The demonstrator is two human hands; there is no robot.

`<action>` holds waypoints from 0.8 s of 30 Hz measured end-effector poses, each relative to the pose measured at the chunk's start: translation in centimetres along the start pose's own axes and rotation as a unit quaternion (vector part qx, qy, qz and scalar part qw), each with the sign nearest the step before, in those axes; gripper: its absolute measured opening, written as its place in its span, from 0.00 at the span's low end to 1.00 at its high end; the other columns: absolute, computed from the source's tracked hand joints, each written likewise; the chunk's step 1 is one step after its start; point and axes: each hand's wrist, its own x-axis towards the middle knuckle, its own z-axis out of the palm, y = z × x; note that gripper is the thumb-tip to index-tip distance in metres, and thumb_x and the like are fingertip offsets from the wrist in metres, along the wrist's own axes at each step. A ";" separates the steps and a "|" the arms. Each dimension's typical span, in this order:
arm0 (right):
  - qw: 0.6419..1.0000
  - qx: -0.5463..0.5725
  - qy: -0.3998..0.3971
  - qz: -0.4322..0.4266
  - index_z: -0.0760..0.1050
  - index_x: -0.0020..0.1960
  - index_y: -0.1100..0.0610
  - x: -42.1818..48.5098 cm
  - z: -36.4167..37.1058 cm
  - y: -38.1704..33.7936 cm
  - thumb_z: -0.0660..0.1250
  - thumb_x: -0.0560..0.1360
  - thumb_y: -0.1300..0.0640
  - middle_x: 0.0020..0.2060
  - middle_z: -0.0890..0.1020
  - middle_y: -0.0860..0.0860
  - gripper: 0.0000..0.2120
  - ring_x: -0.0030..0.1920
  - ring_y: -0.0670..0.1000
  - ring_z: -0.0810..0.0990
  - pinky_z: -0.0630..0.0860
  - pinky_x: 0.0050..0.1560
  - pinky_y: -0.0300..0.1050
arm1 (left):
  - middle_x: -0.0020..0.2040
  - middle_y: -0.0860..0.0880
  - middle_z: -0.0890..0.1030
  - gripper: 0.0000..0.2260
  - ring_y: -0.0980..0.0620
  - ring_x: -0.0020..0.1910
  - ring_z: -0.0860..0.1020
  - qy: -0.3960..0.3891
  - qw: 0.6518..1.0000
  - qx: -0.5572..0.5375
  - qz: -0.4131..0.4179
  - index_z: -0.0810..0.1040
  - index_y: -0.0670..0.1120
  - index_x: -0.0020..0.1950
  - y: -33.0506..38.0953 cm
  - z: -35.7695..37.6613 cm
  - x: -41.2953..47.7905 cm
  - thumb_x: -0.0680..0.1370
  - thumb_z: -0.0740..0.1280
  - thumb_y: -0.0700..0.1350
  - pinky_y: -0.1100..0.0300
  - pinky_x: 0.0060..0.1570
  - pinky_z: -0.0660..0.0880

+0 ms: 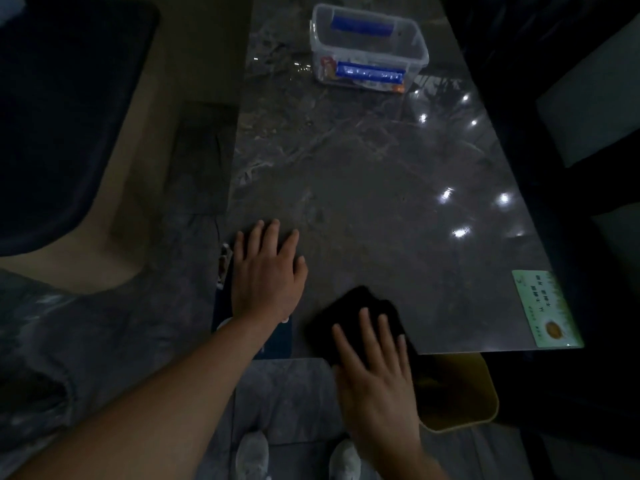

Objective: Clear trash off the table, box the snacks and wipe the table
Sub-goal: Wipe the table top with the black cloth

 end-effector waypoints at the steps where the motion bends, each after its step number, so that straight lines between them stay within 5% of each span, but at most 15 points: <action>1: 0.999 -0.011 -0.011 -0.036 0.52 0.80 0.38 0.0 0.1 0.4 0.45 0.82 0.38 0.82 0.52 0.51 0.26 0.82 0.58 0.47 0.47 0.78 0.58 | 0.76 0.42 0.69 0.21 0.39 0.76 0.63 0.006 1.000 -0.003 -0.001 0.73 0.49 0.73 0.0 0.2 0.1 0.81 0.60 0.53 0.36 0.75 0.56; 3: 0.998 -0.010 -0.011 -0.054 0.54 0.80 0.38 3.6 -0.9 2.4 0.47 0.83 0.39 0.82 0.52 0.50 0.25 0.82 0.57 0.47 0.46 0.79 0.56 | 0.76 0.42 0.70 0.20 0.39 0.76 0.64 0.013 1.000 -0.014 0.001 0.74 0.49 0.72 -0.2 0.3 0.1 0.81 0.59 0.51 0.36 0.75 0.57; 8: 0.988 0.068 0.001 0.139 0.54 0.80 0.41 10.8 -3.3 3.0 0.51 0.84 0.43 0.82 0.49 0.52 0.25 0.82 0.57 0.43 0.44 0.80 0.59 | 0.77 0.43 0.69 0.19 0.42 0.78 0.62 0.018 0.998 -0.056 -0.004 0.76 0.48 0.71 -0.3 0.1 -0.2 0.81 0.59 0.46 0.39 0.77 0.54; 11: 0.999 0.033 0.027 0.008 0.54 0.80 0.40 4.4 -0.3 -1.7 0.48 0.83 0.41 0.82 0.51 0.53 0.26 0.82 0.59 0.46 0.45 0.79 0.60 | 0.75 0.43 0.71 0.19 0.42 0.77 0.64 0.030 0.997 -0.077 -0.010 0.78 0.46 0.69 -0.4 0.0 -0.1 0.81 0.56 0.45 0.39 0.77 0.56; 14: 0.998 0.008 0.010 -0.069 0.57 0.80 0.40 5.7 -0.5 1.9 0.48 0.84 0.40 0.81 0.56 0.52 0.24 0.81 0.58 0.51 0.47 0.80 0.57 | 0.74 0.43 0.73 0.23 0.43 0.77 0.64 0.045 0.994 -0.099 -0.009 0.79 0.45 0.67 -0.7 0.3 -0.2 0.79 0.51 0.48 0.40 0.77 0.56; 17: 0.995 0.060 0.047 0.068 0.66 0.77 0.48 13.4 -3.6 6.7 0.56 0.84 0.48 0.79 0.63 0.55 0.22 0.79 0.60 0.58 0.56 0.78 0.61 | 0.73 0.42 0.73 0.22 0.42 0.76 0.65 0.053 0.993 -0.101 -0.007 0.80 0.45 0.65 -0.7 0.5 -0.1 0.79 0.54 0.47 0.39 0.77 0.56; 20: 0.979 0.119 0.074 0.148 0.71 0.74 0.50 16.4 -4.7 7.5 0.56 0.84 0.51 0.75 0.71 0.52 0.19 0.75 0.56 0.67 0.66 0.73 0.56 | 0.72 0.42 0.75 0.21 0.41 0.75 0.67 0.059 0.994 -0.087 -0.006 0.81 0.45 0.64 -0.7 0.4 -0.1 0.78 0.55 0.47 0.38 0.76 0.58; 22: 0.931 0.297 0.098 0.189 0.77 0.67 0.45 15.9 -5.8 8.1 0.60 0.83 0.52 0.61 0.82 0.49 0.15 0.60 0.54 0.80 0.77 0.54 0.43 | 0.71 0.42 0.75 0.21 0.41 0.75 0.68 0.062 0.995 -0.079 -0.003 0.81 0.45 0.64 -0.6 0.4 -0.1 0.78 0.54 0.48 0.38 0.75 0.59; 24: 0.785 0.572 0.094 0.217 0.82 0.57 0.44 14.0 -7.7 8.5 0.64 0.80 0.50 0.51 0.86 0.49 0.10 0.52 0.56 0.85 0.80 0.43 0.44 | 0.71 0.42 0.75 0.21 0.41 0.74 0.68 0.060 0.995 -0.074 -0.001 0.81 0.45 0.64 -0.5 0.4 -0.2 0.79 0.54 0.48 0.37 0.75 0.59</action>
